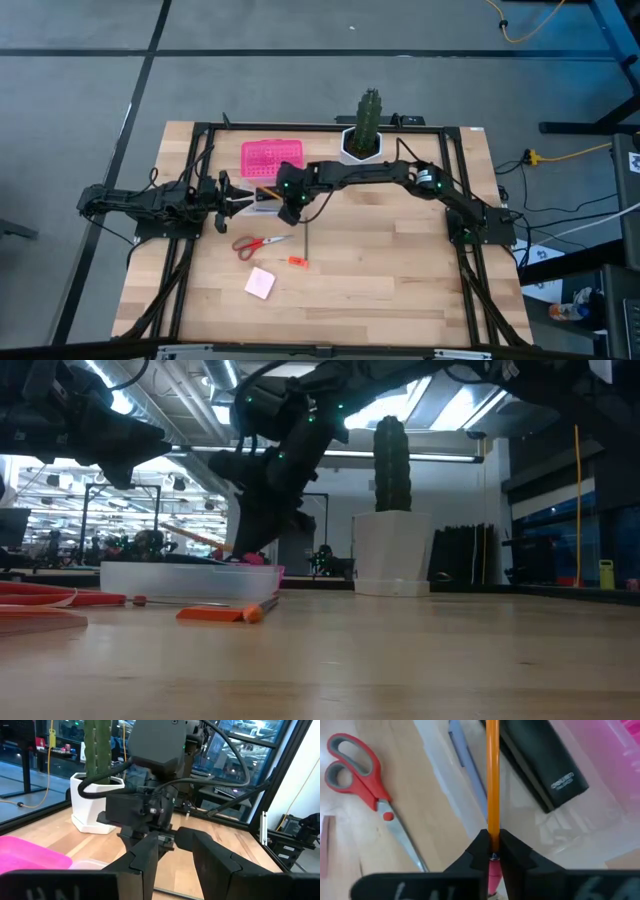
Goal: Pack school essentials
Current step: Put the yellow pencil into the supply box, then put the black pencil into the supply box
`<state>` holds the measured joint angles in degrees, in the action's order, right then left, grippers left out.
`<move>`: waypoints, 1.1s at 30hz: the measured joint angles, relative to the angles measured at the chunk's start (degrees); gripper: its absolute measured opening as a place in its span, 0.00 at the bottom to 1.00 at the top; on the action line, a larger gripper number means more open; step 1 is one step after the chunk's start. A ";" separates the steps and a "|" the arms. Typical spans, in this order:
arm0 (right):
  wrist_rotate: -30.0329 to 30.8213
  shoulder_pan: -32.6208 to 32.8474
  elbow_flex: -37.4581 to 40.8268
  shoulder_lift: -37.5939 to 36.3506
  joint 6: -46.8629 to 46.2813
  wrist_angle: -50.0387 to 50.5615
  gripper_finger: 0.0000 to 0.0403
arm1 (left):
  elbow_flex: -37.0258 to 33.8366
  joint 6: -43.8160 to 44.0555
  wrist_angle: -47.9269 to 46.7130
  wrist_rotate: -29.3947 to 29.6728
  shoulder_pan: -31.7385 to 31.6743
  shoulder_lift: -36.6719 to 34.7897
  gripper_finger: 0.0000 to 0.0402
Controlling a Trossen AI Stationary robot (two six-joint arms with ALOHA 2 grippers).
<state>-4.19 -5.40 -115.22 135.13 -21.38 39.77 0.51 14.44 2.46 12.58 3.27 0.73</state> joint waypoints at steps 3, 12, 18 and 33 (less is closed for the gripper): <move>1.44 -0.01 -0.09 0.00 1.81 -0.56 0.12 | 0.00 0.00 0.00 0.00 0.01 0.00 0.28; 1.58 -0.01 -0.11 -0.02 6.06 -1.69 0.20 | 0.00 0.00 0.00 0.00 0.00 0.00 0.28; 1.50 -0.01 -5.07 -0.53 -2.17 7.32 0.22 | 0.00 0.00 0.00 0.00 0.02 0.00 0.28; 4.59 9.10 -18.88 -0.87 -18.61 44.76 0.21 | 0.00 4.18 0.02 0.20 0.00 0.00 0.28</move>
<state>0.40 3.70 -134.10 134.26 -39.99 84.53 0.51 18.61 2.48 12.78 3.27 0.73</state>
